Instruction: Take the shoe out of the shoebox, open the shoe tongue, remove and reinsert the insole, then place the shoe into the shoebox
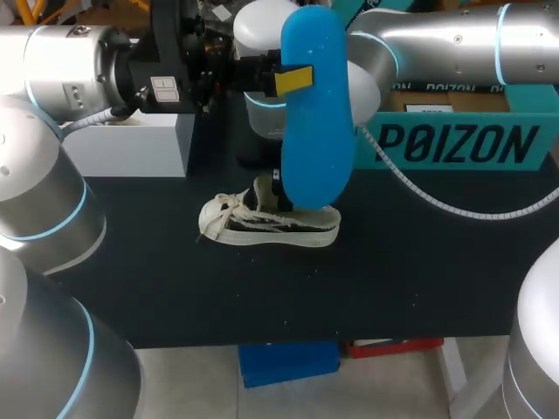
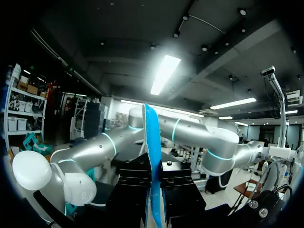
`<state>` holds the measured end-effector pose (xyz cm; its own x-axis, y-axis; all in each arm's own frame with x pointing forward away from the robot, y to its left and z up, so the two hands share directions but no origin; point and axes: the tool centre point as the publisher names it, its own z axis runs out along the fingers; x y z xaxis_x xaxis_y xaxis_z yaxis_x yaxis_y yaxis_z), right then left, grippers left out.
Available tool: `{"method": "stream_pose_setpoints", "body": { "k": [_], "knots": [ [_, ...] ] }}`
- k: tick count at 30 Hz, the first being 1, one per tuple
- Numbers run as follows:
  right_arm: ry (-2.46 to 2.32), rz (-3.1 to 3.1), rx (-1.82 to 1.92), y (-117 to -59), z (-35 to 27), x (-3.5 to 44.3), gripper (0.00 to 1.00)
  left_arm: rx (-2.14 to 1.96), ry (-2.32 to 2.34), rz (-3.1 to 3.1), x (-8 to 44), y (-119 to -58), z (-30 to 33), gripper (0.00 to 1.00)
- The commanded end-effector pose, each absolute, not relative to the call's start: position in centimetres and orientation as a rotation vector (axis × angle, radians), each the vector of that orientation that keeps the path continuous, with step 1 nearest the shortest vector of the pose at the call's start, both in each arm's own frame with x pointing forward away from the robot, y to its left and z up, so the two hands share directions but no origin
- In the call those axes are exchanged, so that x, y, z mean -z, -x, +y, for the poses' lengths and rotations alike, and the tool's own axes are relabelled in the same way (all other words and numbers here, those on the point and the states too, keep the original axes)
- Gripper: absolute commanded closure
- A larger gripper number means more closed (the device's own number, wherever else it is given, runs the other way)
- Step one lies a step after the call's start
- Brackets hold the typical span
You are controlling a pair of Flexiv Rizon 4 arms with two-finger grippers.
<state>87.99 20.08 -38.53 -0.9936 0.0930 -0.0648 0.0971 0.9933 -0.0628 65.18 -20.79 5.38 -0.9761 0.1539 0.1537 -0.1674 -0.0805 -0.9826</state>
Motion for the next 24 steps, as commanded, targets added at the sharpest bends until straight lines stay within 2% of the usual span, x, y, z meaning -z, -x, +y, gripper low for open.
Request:
{"method": "stream_pose_setpoints", "body": {
  "k": [1, 2, 24],
  "knots": [
    [-0.155, 3.080, 0.049, -87.98, 19.55, 39.20, 0.53, -2.161, -0.017, -1.970, -5.36, -65.10, -20.88, 1.00],
    [-0.153, 3.092, 0.033, -87.94, 19.58, 39.30, 1.00, -2.161, -0.017, -1.970, -5.36, -65.10, -20.88, 1.00],
    [-0.153, 3.092, 0.033, -87.94, 19.58, 39.30, 1.00, -2.161, -0.017, -1.970, -5.36, -65.10, -20.88, 1.00]
  ]
}}
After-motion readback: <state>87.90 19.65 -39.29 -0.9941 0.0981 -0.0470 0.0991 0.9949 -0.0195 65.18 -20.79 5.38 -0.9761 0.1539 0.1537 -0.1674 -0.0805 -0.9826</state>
